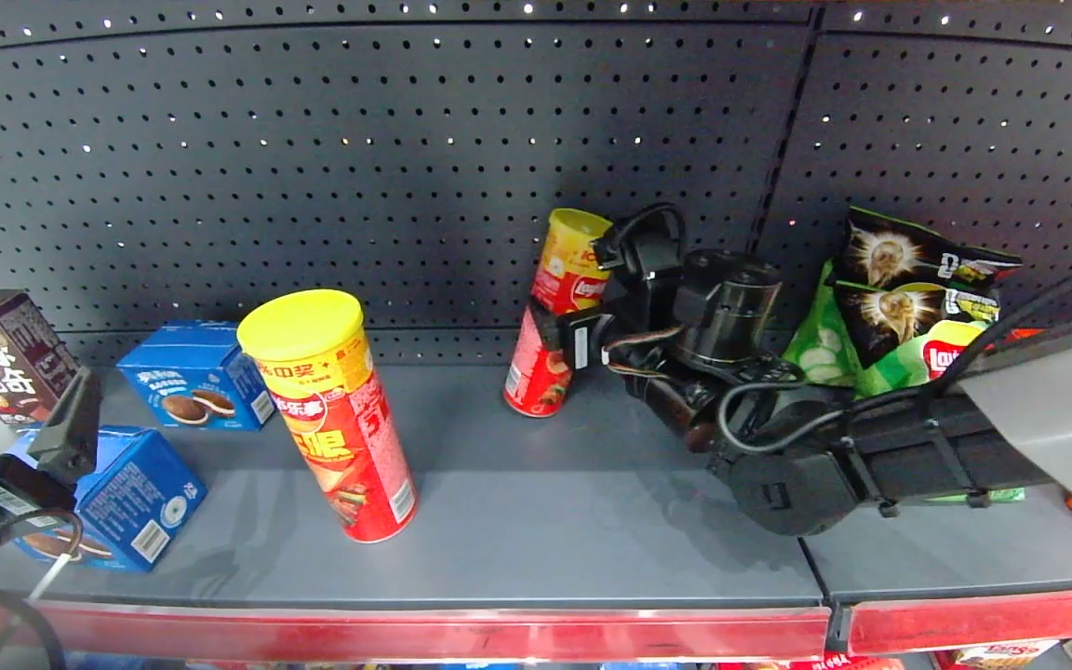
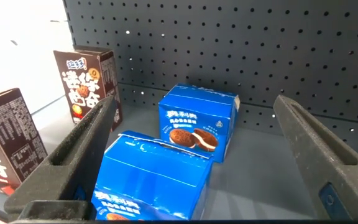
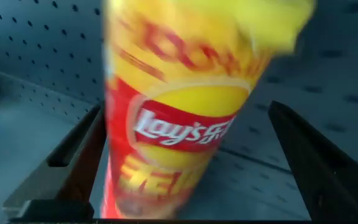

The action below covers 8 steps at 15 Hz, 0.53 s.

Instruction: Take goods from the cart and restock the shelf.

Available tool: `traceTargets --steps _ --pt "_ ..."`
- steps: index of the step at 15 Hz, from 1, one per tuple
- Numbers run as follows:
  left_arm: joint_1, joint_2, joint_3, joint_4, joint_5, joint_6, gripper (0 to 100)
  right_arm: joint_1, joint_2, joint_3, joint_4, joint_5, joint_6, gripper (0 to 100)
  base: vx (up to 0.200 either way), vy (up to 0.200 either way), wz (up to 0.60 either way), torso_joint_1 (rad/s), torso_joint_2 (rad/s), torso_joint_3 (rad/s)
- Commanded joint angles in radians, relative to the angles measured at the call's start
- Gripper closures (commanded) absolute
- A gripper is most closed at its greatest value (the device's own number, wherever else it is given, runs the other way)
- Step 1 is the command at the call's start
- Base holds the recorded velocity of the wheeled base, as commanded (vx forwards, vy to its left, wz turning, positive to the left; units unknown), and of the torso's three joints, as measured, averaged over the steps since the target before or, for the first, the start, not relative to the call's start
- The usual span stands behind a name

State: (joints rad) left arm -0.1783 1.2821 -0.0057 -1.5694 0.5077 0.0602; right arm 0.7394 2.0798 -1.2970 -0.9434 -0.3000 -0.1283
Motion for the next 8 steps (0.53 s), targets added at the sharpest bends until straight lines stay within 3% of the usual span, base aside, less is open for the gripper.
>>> traceTargets --steps 1,5,8 --pt "0.0 0.002 0.0 -0.001 0.0 0.0 0 -0.011 -0.099 0.085 0.017 0.001 0.012 0 0.0 0.0 0.0 0.0 0.0 0.0" --pt "0.0 -0.003 0.0 -0.001 0.0 0.0 0 0.057 -0.078 0.122 0.018 0.001 0.075 0 0.0 0.0 0.0 0.0 0.0 0.0" --pt "0.0 -0.006 0.0 -0.001 0.0 0.0 0 0.071 -0.026 0.071 0.018 0.002 0.075 0 0.0 0.0 0.0 0.0 0.0 0.0"
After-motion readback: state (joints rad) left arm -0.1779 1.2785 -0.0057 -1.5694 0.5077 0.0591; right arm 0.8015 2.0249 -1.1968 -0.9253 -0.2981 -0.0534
